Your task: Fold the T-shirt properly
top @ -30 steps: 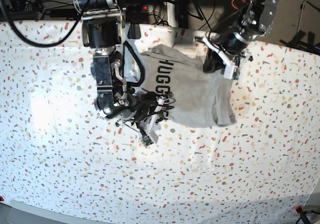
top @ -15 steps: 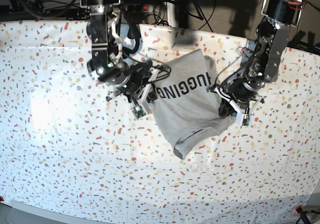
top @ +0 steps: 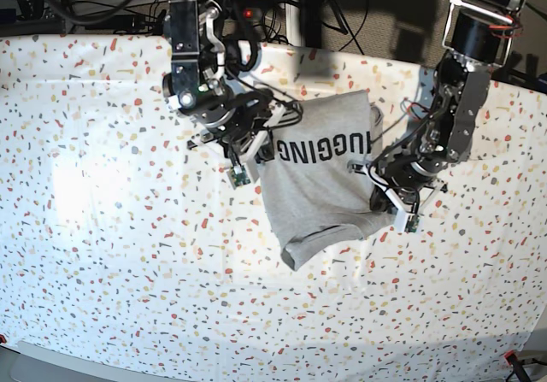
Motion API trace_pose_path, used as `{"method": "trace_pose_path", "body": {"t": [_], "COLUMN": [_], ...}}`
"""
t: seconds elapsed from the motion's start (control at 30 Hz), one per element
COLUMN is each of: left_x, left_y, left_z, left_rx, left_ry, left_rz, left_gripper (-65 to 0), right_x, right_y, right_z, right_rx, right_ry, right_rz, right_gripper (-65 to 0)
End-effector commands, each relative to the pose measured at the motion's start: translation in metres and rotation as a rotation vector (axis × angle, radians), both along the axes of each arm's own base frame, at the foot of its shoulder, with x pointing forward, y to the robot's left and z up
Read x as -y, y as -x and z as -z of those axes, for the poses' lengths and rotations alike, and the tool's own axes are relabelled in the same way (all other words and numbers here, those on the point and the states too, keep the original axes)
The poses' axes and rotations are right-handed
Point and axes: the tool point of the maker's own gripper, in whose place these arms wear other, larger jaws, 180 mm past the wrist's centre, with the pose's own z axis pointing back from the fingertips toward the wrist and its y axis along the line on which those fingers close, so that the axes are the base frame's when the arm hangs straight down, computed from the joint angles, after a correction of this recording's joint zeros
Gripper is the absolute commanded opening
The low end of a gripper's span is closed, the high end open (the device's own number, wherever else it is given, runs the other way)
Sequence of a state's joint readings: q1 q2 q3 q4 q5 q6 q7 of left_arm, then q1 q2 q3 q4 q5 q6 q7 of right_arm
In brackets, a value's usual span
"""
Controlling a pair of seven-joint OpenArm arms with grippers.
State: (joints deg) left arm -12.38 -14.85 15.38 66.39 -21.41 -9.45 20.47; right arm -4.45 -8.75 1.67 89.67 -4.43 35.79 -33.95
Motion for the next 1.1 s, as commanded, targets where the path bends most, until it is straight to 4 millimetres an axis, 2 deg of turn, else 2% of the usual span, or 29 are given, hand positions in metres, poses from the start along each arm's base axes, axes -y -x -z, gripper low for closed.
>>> {"method": "trace_pose_path", "body": {"t": [0.0,0.1,0.2,0.3,0.4,0.6,0.73,0.87,1.07], "left_x": [-0.008,-0.015,-0.036,-0.056,-0.066,-0.084,-0.098,-0.11,-0.124], "left_y": [-0.014,-0.015,-0.019,-0.017,-0.005,0.035,0.069,0.11,0.178], "left_z": [-0.02,-0.034,-0.05,-0.057,-0.061,-0.072,-0.084,-0.081,-0.053], "left_rx": [0.06,0.073,0.065,0.063,0.076,0.107,0.108,0.068,-0.061], "left_ry": [-0.017,-0.029,-0.048,-0.105,-0.13,-0.127,-0.097,-0.127,-0.156], "left_rz": [-0.002,-0.007,-0.087,-0.124,-0.125,-0.14,-0.162,-0.148,-0.162], "left_gripper": [-65.0,-65.0,-65.0,-65.0,-65.0,-65.0,-65.0,-65.0,-65.0], "right_x": [-0.002,0.006,0.022,0.043,0.074,0.13,0.167,0.198,0.226], "right_y": [-0.007,-0.006,0.0,0.008,0.015,0.038,0.065,0.106,0.179], "right_z": [-0.018,-0.042,-0.067,-0.087,-0.099,-0.096,-0.094,-0.086,-0.064], "right_rx": [0.055,0.124,0.19,0.235,0.262,0.198,0.16,0.095,-0.077], "right_ry": [-0.017,-0.012,-0.001,-0.009,-0.018,-0.032,-0.048,-0.018,0.021], "right_rz": [0.0,0.022,0.064,0.126,0.217,0.341,0.453,0.547,0.64], "right_gripper": [-65.0,-65.0,-65.0,-65.0,-65.0,-65.0,-65.0,-65.0,-65.0]}}
